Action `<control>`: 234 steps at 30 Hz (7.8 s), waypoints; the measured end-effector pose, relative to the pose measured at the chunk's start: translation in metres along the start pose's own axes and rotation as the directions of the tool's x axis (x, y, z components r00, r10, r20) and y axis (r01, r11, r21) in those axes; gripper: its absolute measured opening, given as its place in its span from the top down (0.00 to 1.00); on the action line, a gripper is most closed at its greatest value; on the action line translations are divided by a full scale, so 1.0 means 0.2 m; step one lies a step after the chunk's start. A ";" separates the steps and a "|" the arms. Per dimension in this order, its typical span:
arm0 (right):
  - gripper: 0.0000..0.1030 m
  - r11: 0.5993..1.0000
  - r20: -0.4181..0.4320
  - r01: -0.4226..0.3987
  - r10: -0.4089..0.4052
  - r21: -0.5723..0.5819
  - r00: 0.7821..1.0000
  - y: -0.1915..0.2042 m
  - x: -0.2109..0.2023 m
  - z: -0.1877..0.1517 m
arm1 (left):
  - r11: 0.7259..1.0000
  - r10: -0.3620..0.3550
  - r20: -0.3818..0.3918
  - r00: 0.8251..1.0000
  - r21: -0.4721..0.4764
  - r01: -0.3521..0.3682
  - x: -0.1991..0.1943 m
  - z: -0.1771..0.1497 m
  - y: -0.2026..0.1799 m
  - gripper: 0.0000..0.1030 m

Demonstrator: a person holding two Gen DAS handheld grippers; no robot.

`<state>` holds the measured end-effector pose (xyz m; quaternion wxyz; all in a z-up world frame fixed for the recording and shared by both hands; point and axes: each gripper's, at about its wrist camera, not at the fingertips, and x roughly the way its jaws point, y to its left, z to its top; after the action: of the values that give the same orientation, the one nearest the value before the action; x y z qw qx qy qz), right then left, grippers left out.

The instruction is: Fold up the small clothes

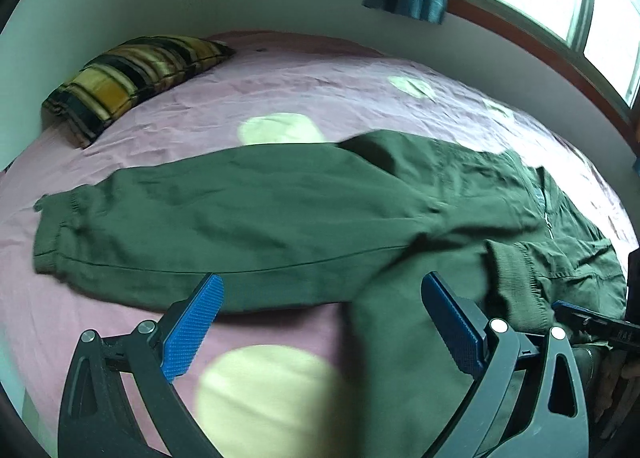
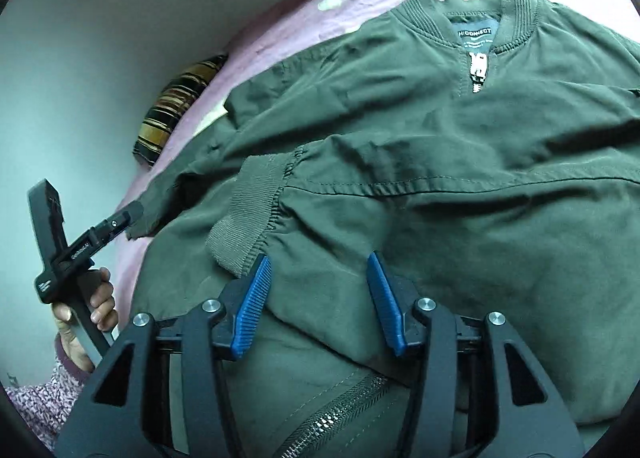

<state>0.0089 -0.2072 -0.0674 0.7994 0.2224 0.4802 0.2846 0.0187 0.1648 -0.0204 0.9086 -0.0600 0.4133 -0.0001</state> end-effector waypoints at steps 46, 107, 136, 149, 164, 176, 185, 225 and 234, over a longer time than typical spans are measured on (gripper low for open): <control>0.42 0.997 0.101 0.070 -0.071 0.012 0.992 0.01 -0.11 -0.03 | 0.903 -0.127 0.226 0.966 -0.376 0.207 -0.35 0.37 0.68 0.76; 0.91 0.978 0.303 0.136 -0.178 0.157 0.936 -0.19 -0.79 0.05 | 0.971 -0.039 -0.051 0.998 0.233 0.050 0.14 -0.17 -0.40 0.28; 0.82 0.899 0.256 0.141 -0.264 0.414 0.930 -0.69 -0.94 -0.27 | 0.994 -0.021 -0.104 0.994 0.105 0.032 0.25 -0.12 -0.28 0.26; 0.54 0.892 0.249 0.136 -0.263 0.431 0.932 -0.62 -1.27 -0.76 | 0.951 -0.284 -0.171 0.944 0.075 0.300 -0.06 -0.29 -0.06 0.26; 0.47 0.907 0.204 -0.099 0.015 0.409 0.979 -0.54 -1.24 -1.15 | 0.761 -0.637 -0.380 0.671 -0.171 0.626 -0.20 -0.62 -0.01 0.25; 0.47 0.947 0.083 -0.186 0.170 0.262 0.982 -0.35 -1.15 -1.23 | 0.745 -0.622 -0.428 0.655 -0.067 0.664 -0.19 -0.66 -0.19 0.54; 0.88 0.953 0.082 -0.156 0.139 0.260 0.987 -0.30 -1.15 -1.26 | 0.740 -0.623 -0.427 0.656 -0.047 0.671 -0.22 -0.67 -0.19 0.85; 0.51 0.810 0.448 -0.430 0.237 0.399 0.862 -1.03 -1.14 -0.32 | 0.429 -0.903 -0.174 0.394 -0.427 0.796 0.49 0.34 -0.34 0.30; 0.50 0.992 0.286 -0.034 -0.001 0.119 0.958 -0.79 -1.15 -0.05 | 0.662 -0.697 -0.287 0.658 0.095 0.743 0.40 0.46 -0.55 0.30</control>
<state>-0.0488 -0.4776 -0.0236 0.8426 0.3140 0.3745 0.2262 0.1452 0.0610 -0.0080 0.7811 -0.1256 0.4531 -0.4109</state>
